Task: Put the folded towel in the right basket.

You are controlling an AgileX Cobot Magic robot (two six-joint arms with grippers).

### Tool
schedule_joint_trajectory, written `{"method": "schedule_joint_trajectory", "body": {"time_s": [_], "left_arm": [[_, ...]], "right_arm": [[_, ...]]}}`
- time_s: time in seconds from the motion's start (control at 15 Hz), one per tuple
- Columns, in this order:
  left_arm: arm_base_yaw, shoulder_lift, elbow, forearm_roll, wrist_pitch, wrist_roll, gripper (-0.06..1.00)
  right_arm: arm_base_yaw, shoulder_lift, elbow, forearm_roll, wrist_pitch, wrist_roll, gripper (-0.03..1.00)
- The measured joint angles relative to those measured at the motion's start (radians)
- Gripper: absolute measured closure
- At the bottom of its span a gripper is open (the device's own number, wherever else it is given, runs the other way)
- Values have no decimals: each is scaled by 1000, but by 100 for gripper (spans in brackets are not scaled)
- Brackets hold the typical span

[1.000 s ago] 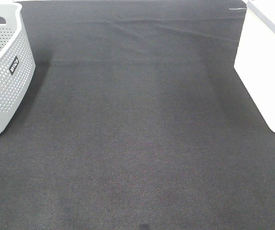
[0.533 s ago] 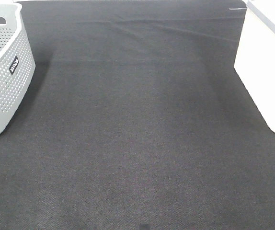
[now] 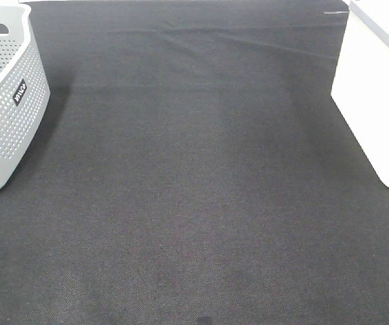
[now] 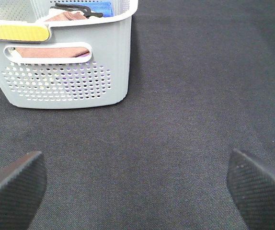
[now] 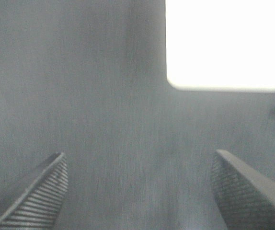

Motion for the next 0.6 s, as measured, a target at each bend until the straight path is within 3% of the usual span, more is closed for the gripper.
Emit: {"method": "schedule_joint_trajectory", "body": {"time_s": [0.6], "left_arm": [[0, 0, 0, 0, 0, 0, -2]], "right_arm": [[0, -62, 0, 1, 0, 1, 20]]}}
